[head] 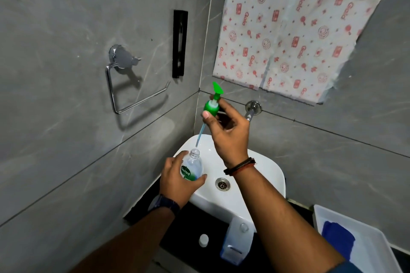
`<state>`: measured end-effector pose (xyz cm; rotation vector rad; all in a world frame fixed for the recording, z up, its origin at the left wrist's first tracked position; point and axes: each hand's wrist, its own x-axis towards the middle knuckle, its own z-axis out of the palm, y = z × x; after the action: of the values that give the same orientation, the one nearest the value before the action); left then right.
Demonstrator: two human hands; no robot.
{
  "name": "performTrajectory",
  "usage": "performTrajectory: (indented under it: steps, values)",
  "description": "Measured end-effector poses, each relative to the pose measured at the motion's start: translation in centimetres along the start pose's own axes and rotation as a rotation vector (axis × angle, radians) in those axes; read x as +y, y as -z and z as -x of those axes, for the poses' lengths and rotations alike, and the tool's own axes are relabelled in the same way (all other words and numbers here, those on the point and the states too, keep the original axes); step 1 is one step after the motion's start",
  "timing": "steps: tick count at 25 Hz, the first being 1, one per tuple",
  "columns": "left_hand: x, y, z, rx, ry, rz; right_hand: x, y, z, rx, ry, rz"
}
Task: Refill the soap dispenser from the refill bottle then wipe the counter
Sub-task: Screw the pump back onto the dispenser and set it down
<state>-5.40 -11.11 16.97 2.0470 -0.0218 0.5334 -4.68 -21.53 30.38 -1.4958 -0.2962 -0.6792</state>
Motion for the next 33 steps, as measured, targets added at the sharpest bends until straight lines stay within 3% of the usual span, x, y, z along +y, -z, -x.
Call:
performTrajectory:
  steps: [3, 8, 15, 25, 29, 33]
  values:
    - [0.7, -0.4, -0.3, 0.000, -0.010, 0.001, 0.1, 0.5, -0.3, -0.067, -0.027, 0.034]
    - [1.7, -1.0, -1.1, 0.002, -0.033, -0.009, 3.1, 2.0, 0.4, -0.197, -0.230, 0.115]
    - [2.2, -1.5, -1.9, -0.034, -0.044, 0.002, 4.8, 4.0, 0.6, -0.362, -0.281, 0.311]
    - [2.3, -1.9, -1.9, -0.068, -0.041, 0.023, 5.1, 4.0, 1.0, -0.232, -0.270, 0.356]
    - [2.3, -1.6, -2.1, -0.069, -0.048, 0.051, 5.1, 3.3, 1.4, -0.228, -0.312, 0.247]
    - [2.4, -1.4, -2.0, -0.078, -0.049, 0.053, 5.3, 2.8, 1.6, -0.167, -0.281, 0.326]
